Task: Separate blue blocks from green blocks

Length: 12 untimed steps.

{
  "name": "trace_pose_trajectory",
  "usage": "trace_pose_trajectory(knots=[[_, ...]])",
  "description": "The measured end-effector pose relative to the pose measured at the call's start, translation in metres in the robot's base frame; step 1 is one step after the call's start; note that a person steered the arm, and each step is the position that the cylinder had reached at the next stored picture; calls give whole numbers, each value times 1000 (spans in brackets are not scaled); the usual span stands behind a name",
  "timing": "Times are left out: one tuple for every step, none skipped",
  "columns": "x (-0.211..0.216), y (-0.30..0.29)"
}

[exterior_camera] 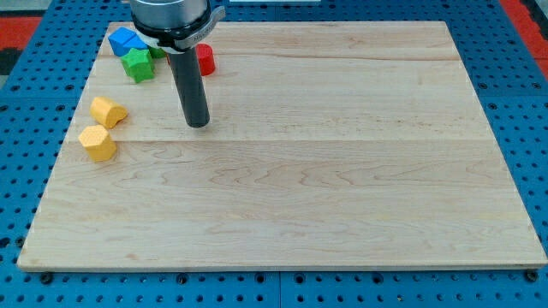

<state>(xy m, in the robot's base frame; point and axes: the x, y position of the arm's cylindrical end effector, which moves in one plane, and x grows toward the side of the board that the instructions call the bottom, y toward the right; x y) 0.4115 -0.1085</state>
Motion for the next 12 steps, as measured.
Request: trace_pose_trajectory(knots=[[1,0],[1,5],[-13,56],[-69,87],[-121,78],[-174,29],[-208,-30],[-219,-67],[-219,-105],[-187,-116],[-146,-76],[-140,-48]])
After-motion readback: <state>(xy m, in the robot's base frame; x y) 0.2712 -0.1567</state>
